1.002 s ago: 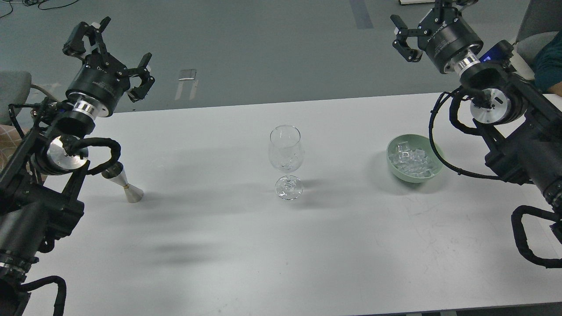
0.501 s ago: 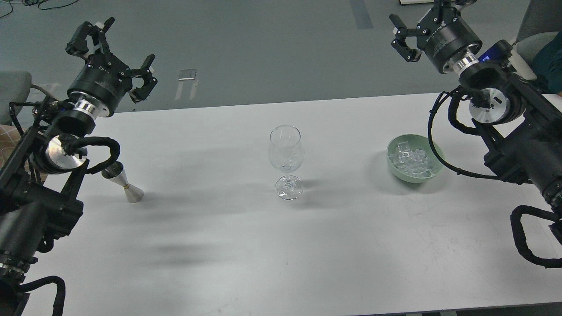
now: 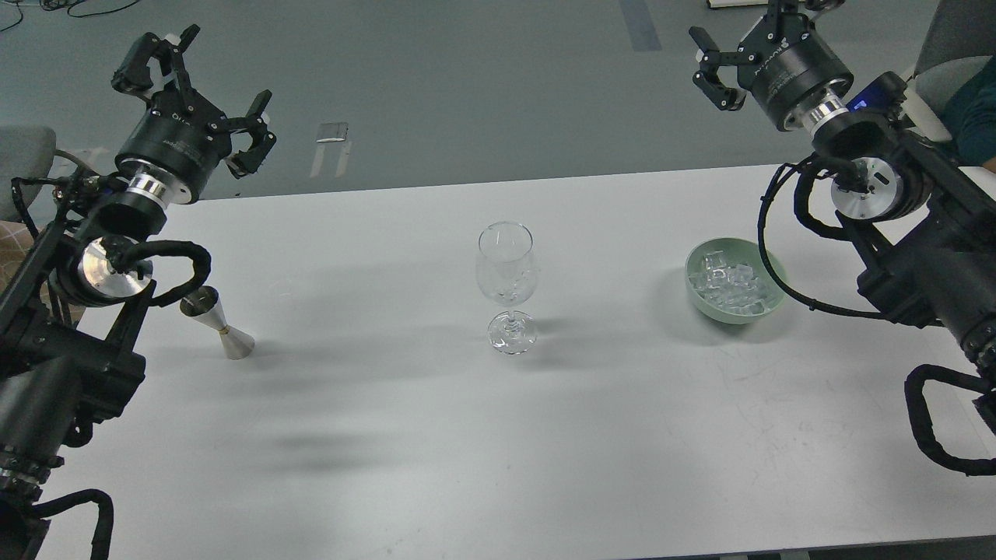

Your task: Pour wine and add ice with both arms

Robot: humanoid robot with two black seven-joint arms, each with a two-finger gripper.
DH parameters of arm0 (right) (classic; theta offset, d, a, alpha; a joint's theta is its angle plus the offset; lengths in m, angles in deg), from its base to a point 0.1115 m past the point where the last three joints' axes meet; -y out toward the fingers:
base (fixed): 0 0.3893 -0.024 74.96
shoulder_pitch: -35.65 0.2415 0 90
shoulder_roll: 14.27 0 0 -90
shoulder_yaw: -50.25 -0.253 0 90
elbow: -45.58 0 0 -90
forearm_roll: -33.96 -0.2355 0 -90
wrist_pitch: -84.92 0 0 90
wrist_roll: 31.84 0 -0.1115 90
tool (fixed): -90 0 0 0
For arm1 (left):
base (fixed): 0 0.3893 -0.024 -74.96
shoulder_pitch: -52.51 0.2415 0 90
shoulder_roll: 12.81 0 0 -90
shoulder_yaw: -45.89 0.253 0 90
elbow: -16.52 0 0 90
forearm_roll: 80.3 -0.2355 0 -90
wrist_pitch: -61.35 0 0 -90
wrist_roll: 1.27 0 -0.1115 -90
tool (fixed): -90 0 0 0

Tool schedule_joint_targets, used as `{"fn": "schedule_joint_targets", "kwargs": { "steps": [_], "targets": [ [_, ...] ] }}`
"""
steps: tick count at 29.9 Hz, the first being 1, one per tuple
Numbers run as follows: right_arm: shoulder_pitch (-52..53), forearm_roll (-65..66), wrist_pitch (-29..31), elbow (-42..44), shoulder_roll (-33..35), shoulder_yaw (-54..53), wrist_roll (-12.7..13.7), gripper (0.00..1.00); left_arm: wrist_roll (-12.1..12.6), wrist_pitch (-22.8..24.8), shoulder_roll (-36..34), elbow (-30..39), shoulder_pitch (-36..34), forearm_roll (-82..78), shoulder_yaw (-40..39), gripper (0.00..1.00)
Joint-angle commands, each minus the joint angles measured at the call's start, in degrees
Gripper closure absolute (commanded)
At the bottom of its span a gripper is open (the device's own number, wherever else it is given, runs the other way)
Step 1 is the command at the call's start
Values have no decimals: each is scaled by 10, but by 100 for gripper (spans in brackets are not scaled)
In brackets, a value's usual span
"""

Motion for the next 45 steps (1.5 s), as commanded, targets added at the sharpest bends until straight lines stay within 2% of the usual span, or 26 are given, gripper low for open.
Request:
{"fn": "schedule_joint_targets", "kwargs": {
  "steps": [1, 45],
  "targets": [
    [0, 0, 0, 0, 0, -1, 0, 0, 0, 2, 0, 0, -1, 0, -1, 3],
    [1, 0, 0, 0, 0, 0, 0, 0, 4, -10, -1, 20, 5, -3, -2, 2]
  ]
}}
